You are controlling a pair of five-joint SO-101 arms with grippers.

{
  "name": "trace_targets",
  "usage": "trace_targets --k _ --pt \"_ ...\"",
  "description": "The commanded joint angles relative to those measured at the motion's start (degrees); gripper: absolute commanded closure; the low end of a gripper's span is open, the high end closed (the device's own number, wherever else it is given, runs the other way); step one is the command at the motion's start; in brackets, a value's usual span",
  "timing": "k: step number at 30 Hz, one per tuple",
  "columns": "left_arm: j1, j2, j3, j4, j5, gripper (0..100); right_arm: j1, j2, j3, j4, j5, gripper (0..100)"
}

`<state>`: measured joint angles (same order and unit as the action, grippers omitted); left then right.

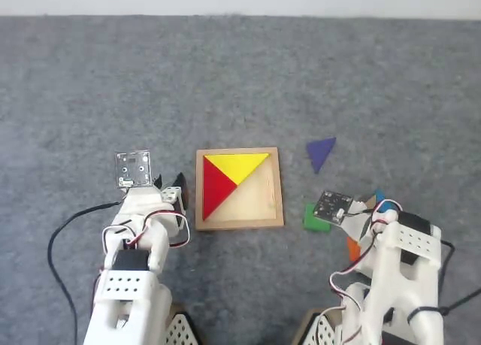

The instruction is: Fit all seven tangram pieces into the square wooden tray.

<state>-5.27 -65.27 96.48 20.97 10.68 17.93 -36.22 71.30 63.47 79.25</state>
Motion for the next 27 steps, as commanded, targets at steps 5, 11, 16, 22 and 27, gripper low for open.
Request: trace_targets --k 5,11,16,22,27 --pt "-0.35 -0.79 -0.75 0.26 0.44 85 -6.11 0.84 -15.82 4.44 -30.07 98.3" --pt "-0.35 -0.79 -0.75 0.26 0.44 85 -30.02 2.07 -29.63 11.56 -54.86 98.3" --pt "-0.35 -0.79 -0.75 0.26 0.53 85 -40.66 15.25 -45.80 13.41 -71.03 98.3" --pt "-0.35 -0.79 -0.75 0.26 0.53 85 -43.91 38.64 -63.91 12.44 -92.31 97.5" --pt "-0.26 -0.79 -0.75 0.26 0.53 85 -49.71 51.91 -73.32 16.31 -111.38 89.9"
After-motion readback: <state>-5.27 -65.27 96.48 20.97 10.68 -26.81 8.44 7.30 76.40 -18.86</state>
